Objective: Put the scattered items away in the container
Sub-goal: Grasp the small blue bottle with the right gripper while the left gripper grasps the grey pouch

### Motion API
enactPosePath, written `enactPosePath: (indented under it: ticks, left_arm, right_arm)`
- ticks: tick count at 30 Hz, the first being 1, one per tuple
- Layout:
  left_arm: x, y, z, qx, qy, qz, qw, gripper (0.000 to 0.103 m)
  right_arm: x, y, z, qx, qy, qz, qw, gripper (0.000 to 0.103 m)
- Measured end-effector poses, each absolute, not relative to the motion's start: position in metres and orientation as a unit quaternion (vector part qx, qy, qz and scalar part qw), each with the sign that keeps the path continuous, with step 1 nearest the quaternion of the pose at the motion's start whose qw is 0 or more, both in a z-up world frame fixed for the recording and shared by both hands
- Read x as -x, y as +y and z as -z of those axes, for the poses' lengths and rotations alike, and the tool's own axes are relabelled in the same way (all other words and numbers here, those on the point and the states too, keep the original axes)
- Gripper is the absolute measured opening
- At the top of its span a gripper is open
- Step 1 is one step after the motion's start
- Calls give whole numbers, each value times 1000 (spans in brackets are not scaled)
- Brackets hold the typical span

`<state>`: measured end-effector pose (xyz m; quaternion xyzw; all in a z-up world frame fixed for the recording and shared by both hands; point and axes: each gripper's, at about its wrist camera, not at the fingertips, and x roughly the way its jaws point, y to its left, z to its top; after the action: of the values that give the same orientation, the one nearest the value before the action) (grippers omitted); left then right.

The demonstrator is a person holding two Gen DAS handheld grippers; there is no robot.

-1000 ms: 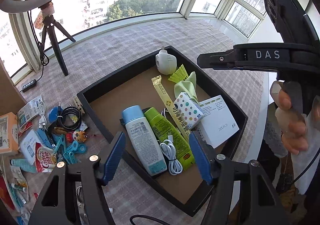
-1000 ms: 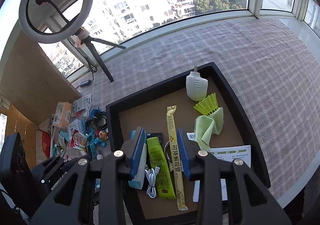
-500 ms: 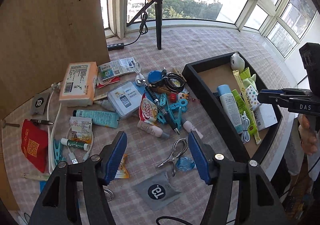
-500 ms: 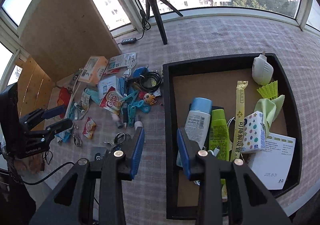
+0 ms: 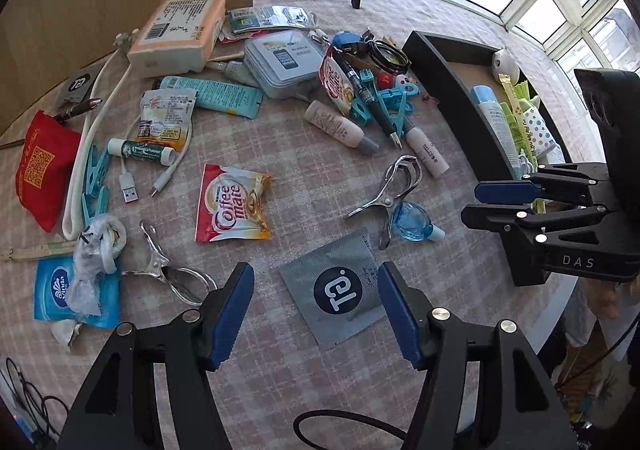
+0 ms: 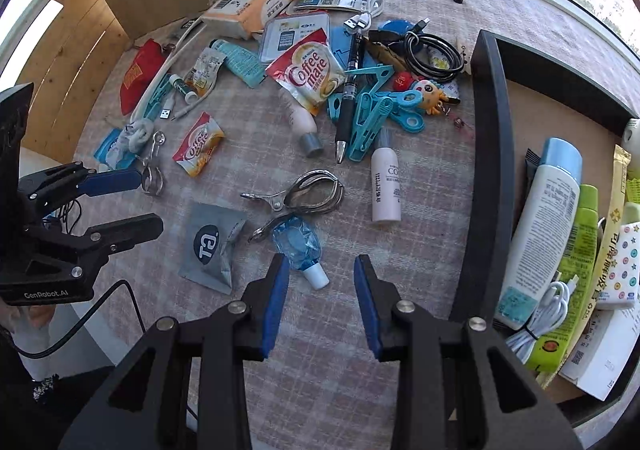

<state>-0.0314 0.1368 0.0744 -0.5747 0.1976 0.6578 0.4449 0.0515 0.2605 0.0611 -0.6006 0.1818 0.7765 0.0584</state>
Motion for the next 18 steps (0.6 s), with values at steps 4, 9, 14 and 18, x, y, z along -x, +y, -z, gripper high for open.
enactPosePath:
  ticks: [4, 9, 14, 18]
  left_arm:
    - [10, 148, -61, 574, 214, -656, 441, 63]
    - [-6, 159, -51, 568, 234, -659, 434, 63]
    - [-9, 163, -40, 562, 251, -674, 408, 63]
    - [-9, 165, -33, 563, 254, -683, 390, 63]
  right_arm:
    - [-45, 251, -44, 614, 159, -772, 45, 33]
    - [-38, 247, -30, 625, 135, -768, 31, 33]
    - [-30, 241, -20, 635, 107, -765, 15, 33]
    - [-24, 236, -19, 636, 75, -768, 11, 34]
